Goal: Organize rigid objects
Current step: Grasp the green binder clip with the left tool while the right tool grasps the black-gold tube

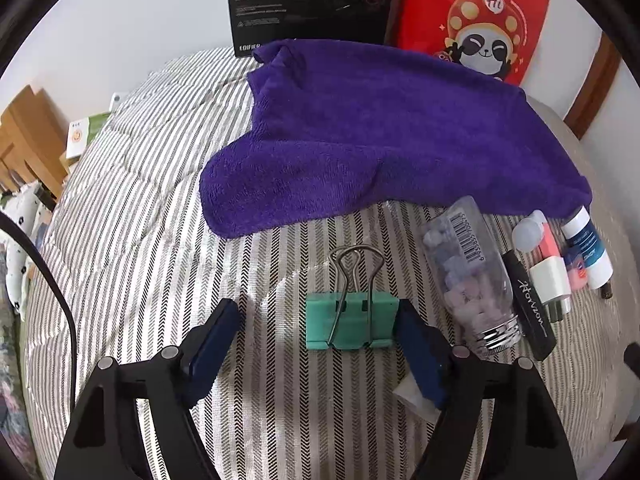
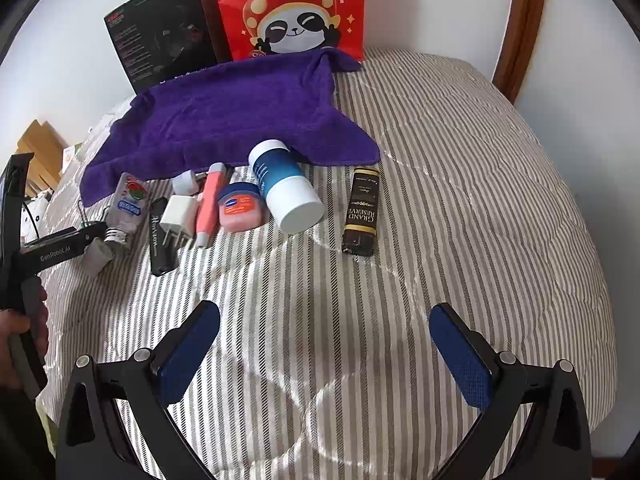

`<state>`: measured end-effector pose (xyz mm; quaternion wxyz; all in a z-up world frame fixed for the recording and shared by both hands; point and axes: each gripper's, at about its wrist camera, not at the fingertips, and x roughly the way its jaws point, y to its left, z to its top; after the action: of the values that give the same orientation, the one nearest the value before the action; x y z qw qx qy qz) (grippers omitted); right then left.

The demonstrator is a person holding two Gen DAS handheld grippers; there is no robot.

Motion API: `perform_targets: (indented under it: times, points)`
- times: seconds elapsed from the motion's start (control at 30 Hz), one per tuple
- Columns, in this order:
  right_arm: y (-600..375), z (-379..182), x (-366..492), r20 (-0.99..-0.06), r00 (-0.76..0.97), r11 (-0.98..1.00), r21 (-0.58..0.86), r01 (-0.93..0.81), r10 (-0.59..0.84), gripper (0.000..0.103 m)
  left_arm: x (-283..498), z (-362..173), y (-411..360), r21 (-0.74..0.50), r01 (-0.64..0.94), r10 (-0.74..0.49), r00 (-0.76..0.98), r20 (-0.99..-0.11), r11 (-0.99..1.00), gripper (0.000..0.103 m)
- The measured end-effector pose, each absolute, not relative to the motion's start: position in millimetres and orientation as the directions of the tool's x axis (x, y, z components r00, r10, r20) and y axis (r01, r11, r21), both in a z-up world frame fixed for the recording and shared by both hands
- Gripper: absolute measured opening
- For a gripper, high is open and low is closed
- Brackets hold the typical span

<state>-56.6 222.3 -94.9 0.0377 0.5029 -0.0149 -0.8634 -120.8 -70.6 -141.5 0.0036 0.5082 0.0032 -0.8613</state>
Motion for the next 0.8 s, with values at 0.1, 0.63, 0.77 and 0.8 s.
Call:
perform_targets:
  times: [0.1, 0.63, 0.77, 0.8]
  points:
    - [225.3, -99.6, -61.3, -0.862, -0.502, -0.997, 0.053, 0.05, -0.071, 0.103, -120.2, -141.9, -70.5, -0.004, -0.001, 0.004, -0.497, -0.868, -1.0, 0.071]
    - [249.7, -122.1, -101.5, -0.818, -0.572, -0.998, 0.061, 0.029, -0.067, 0.091, -111.9, -140.0, -68.3, -0.012, -0.01, 0.016, -0.53, -0.848, -1.0, 0.039]
    - [239.8, -132.4, -113.6, -0.812, -0.582, -0.999, 0.03, 0.035, -0.044, 0.056, -112.2, -139.8, -68.2, -0.014, -0.017, 0.021, -0.53, -0.848, -1.0, 0.039]
    - [239.1, -134.9, -115.9, -0.811, -0.583, -0.999, 0.029, 0.031, -0.041, 0.052, -112.1, -139.8, -68.0, -0.014, -0.019, 0.022, -0.528, -0.849, -1.0, 0.039]
